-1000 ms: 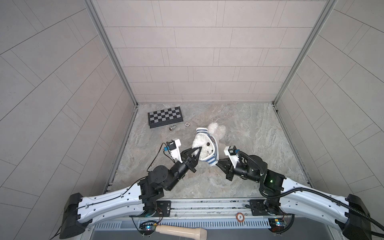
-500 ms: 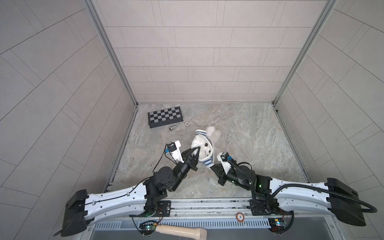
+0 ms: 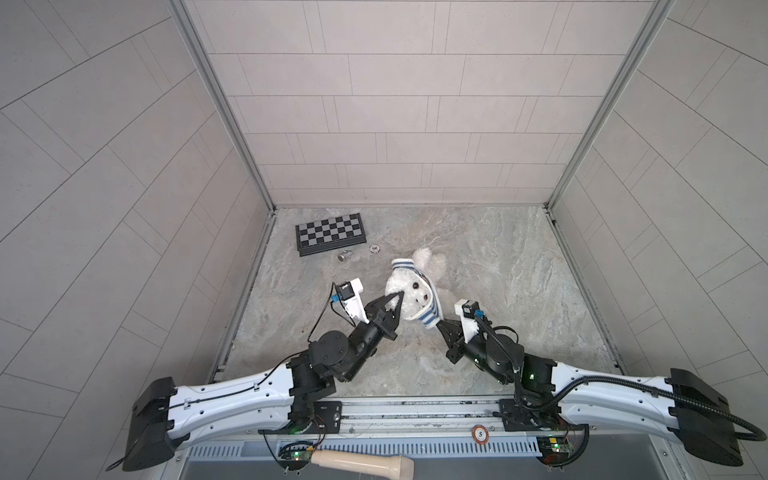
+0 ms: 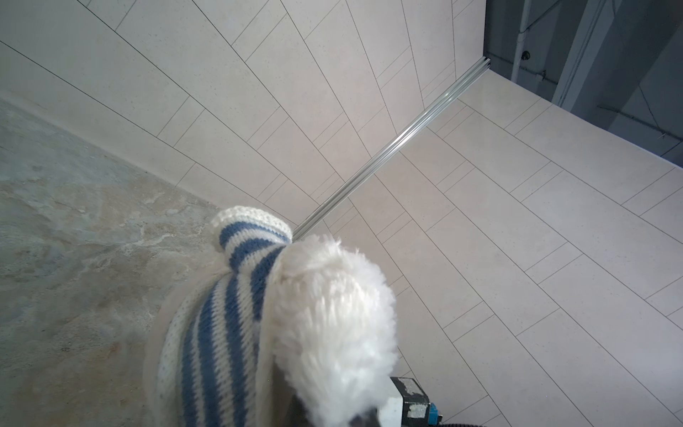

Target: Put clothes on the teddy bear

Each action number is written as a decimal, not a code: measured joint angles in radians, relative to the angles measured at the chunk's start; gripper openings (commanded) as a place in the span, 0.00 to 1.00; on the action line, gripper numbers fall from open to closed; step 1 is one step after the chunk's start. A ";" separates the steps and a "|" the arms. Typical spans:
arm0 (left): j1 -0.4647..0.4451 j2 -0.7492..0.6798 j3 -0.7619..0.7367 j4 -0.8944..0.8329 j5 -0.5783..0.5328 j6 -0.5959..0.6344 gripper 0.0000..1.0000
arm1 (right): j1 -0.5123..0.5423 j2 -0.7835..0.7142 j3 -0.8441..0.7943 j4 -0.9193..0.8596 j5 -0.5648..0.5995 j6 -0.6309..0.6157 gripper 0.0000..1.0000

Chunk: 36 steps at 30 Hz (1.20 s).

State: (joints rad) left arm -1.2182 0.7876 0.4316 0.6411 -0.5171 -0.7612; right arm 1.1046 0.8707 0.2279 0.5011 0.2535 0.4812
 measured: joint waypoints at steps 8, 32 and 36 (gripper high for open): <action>-0.002 0.025 0.000 0.090 0.005 0.049 0.00 | -0.003 -0.060 -0.028 0.003 0.008 0.002 0.00; 0.062 -0.202 0.288 -0.751 0.365 0.190 0.00 | -0.170 -0.320 -0.056 -0.225 -0.151 -0.029 0.00; 0.066 -0.199 0.363 -0.828 0.454 0.314 0.00 | -0.176 -0.418 -0.092 -0.206 -0.271 -0.076 0.09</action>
State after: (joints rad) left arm -1.1526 0.5884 0.7944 -0.1867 -0.0628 -0.4473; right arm 0.9287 0.4526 0.1356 0.2951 -0.0174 0.4049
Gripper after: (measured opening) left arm 0.112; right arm 0.052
